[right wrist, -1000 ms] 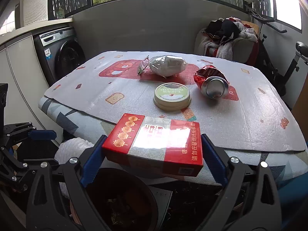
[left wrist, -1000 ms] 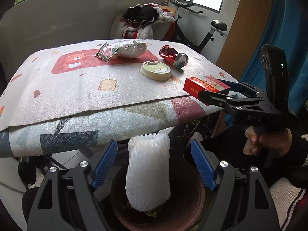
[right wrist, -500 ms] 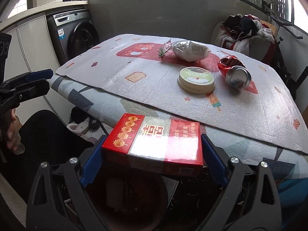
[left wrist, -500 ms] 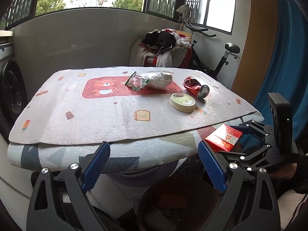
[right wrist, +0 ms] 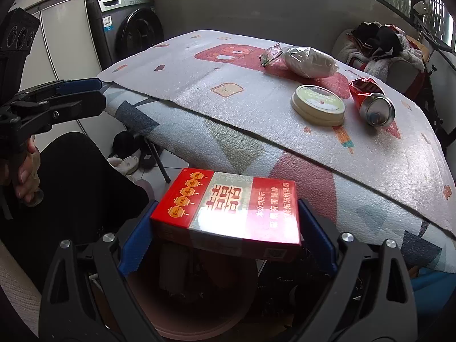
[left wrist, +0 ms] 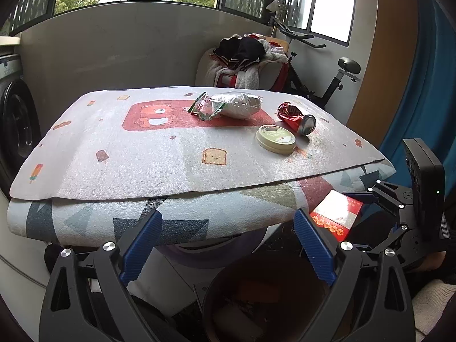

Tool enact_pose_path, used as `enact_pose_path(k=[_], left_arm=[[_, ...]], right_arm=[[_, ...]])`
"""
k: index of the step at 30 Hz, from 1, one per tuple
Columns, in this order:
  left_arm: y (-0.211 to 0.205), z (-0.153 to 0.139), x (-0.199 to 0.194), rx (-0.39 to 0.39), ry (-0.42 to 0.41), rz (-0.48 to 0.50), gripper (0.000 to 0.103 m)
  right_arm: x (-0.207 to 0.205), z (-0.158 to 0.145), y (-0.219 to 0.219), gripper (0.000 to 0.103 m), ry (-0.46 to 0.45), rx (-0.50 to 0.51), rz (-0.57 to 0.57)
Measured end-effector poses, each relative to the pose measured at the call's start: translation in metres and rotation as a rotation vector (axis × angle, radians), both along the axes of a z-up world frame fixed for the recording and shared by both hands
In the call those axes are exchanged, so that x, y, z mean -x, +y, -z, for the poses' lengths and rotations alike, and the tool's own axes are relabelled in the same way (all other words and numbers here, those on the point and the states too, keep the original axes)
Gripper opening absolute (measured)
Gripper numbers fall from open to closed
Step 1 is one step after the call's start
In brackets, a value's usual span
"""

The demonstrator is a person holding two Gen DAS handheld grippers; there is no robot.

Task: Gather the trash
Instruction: 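Lower the red box into the bin and open the right gripper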

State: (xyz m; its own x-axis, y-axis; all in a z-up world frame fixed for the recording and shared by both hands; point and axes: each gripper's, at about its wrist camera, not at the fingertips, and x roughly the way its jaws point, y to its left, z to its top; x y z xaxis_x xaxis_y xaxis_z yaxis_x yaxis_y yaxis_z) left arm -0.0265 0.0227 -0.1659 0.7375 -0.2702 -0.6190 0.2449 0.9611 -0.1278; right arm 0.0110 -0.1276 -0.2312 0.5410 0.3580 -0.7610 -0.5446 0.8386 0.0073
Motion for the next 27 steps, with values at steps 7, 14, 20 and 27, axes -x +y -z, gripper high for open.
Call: enact_pose_path(k=[7,14,20,27], left_arm=[[0.008,0.002,-0.002,0.026,0.016,-0.026,0.092],[0.009,0.002,-0.003,0.031,0.022,-0.028,0.092],[0.009,0.003,-0.003,0.034,0.028,-0.026,0.092],[0.01,0.004,-0.005,0.037,0.034,-0.028,0.092]], right_arm=[[-0.003,0.007,0.002,0.092,0.036,0.013,-0.013],[-0.002,0.013,0.009,0.092,0.054,0.041,-0.041],[-0.002,0.015,0.011,0.093,0.063,0.054,-0.043],[-0.003,0.017,0.012,0.097,0.067,0.062,-0.04]])
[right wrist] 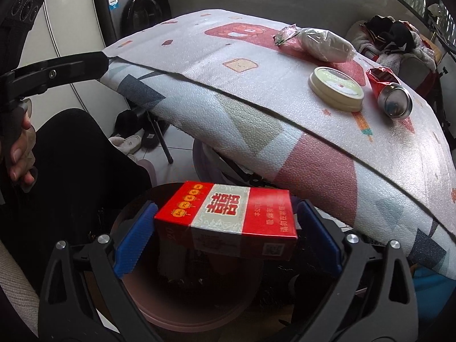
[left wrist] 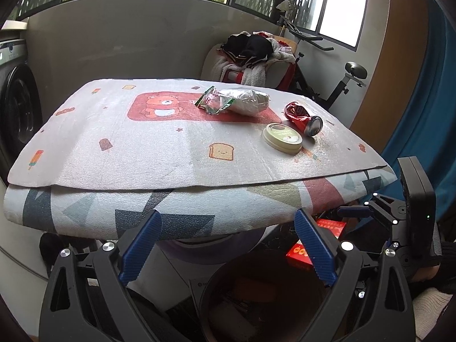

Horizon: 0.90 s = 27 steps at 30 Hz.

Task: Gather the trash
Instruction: 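Lower the red box into the bin and open the right gripper, then move the right tool to the crushed red can and close on it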

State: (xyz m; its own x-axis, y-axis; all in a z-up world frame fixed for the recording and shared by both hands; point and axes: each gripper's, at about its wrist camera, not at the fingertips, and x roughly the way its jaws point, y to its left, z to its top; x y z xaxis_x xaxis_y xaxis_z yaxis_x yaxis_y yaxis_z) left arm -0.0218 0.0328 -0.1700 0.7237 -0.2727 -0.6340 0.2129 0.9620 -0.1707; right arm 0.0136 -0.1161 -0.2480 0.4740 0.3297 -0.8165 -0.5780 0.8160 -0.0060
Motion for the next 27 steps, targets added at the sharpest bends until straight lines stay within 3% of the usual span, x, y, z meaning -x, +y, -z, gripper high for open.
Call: enact_pose_path(k=[14,27], left_arm=[[0.003,-0.001,-0.003,-0.002,0.005,-0.015,0.092],[0.007,-0.015,-0.018,0.014,-0.007,-0.014,0.092]], right_arm=[[-0.01,-0.005,-0.012,0.097,0.007,-0.031,0.068],[-0.046,-0.038,-0.054,0.097,-0.07,-0.064,0.187]])
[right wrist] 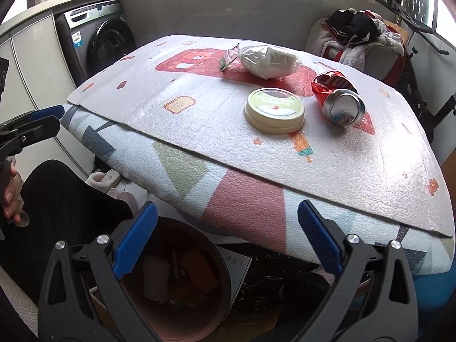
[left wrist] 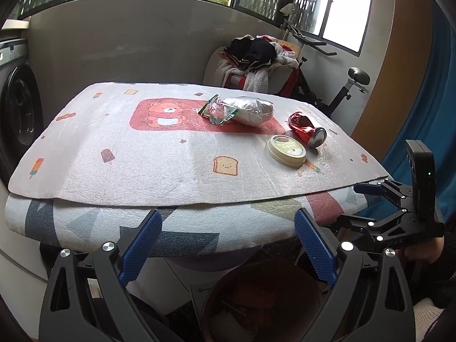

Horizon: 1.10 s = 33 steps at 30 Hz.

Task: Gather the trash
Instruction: 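Move the right tool to the crushed red can and close on it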

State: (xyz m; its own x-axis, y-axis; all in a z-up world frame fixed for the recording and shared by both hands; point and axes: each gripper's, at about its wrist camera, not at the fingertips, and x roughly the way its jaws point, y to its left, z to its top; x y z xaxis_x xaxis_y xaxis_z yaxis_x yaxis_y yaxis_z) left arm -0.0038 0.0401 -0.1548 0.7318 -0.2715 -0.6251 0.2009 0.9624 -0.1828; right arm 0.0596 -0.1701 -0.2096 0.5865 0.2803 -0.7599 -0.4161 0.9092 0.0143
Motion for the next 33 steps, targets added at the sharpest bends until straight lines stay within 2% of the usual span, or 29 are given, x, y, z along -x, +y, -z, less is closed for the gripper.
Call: enact_pose_path(k=[16,28,33], left_arm=[[0.015,-0.032,-0.057,0.001,-0.05,-0.011,0.092],[0.018,-0.038,-0.1,0.023,-0.038,-0.006,0.092],[0.022,-0.034,-0.113,0.037,-0.023,-0.018,0.092]], right_arm=[[-0.078,-0.039,-0.072,0.097,-0.078,0.022,0.148],[-0.144,-0.041,-0.107,0.097,-0.07,0.007,0.188],[-0.179,-0.035,-0.125,0.097,-0.039,-0.026,0.227]])
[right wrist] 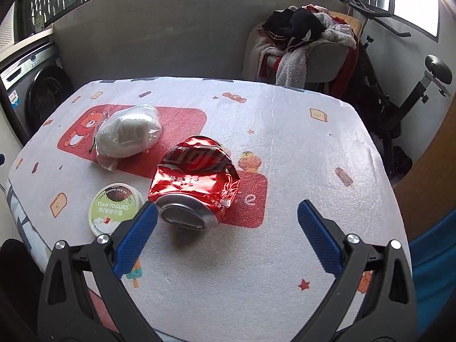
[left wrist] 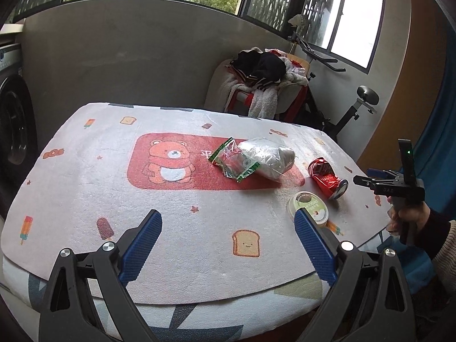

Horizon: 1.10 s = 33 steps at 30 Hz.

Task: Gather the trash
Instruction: 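Move the right tool to the crushed red can and close on it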

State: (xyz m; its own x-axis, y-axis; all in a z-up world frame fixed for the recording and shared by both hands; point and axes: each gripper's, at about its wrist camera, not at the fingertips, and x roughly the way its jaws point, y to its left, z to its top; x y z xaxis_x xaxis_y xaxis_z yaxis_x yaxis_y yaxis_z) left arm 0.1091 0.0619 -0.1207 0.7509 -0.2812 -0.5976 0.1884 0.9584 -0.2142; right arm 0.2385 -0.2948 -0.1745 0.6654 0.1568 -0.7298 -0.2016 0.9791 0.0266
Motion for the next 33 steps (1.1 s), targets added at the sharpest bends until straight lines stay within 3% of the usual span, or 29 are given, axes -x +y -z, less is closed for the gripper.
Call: enact_pose_path(k=[12,19,24,26,28,30,32,33], left_arm=[[-0.001,0.018,-0.022,0.017,0.052,0.0,0.092],[-0.005,0.021,-0.028,0.022,0.058,0.008,0.092],[-0.009,0.024,-0.029,0.024,0.069,0.019,0.092],[-0.011,0.025,-0.029,0.024,0.072,0.025,0.092],[-0.012,0.026,-0.028,0.024,0.075,0.028,0.092],[-0.012,0.026,-0.029,0.026,0.078,0.029,0.092],[-0.011,0.027,-0.03,0.029,0.081,0.029,0.092],[-0.011,0.027,-0.03,0.03,0.082,0.031,0.092]], right_arm=[[-0.081,0.027,0.002,0.096,0.129,-0.066,-0.056],[-0.093,0.049,0.022,0.095,0.215,-0.04,-0.125],[-0.098,0.059,0.024,0.093,0.263,-0.121,-0.129],[-0.097,0.057,0.031,0.084,0.258,-0.127,-0.161],[-0.095,0.055,0.038,0.061,0.271,-0.147,-0.202],[-0.091,0.052,0.048,0.052,0.283,-0.136,-0.238],[-0.085,0.046,0.056,0.037,0.274,-0.129,-0.298],[-0.082,0.042,0.056,0.025,0.261,-0.149,-0.306]])
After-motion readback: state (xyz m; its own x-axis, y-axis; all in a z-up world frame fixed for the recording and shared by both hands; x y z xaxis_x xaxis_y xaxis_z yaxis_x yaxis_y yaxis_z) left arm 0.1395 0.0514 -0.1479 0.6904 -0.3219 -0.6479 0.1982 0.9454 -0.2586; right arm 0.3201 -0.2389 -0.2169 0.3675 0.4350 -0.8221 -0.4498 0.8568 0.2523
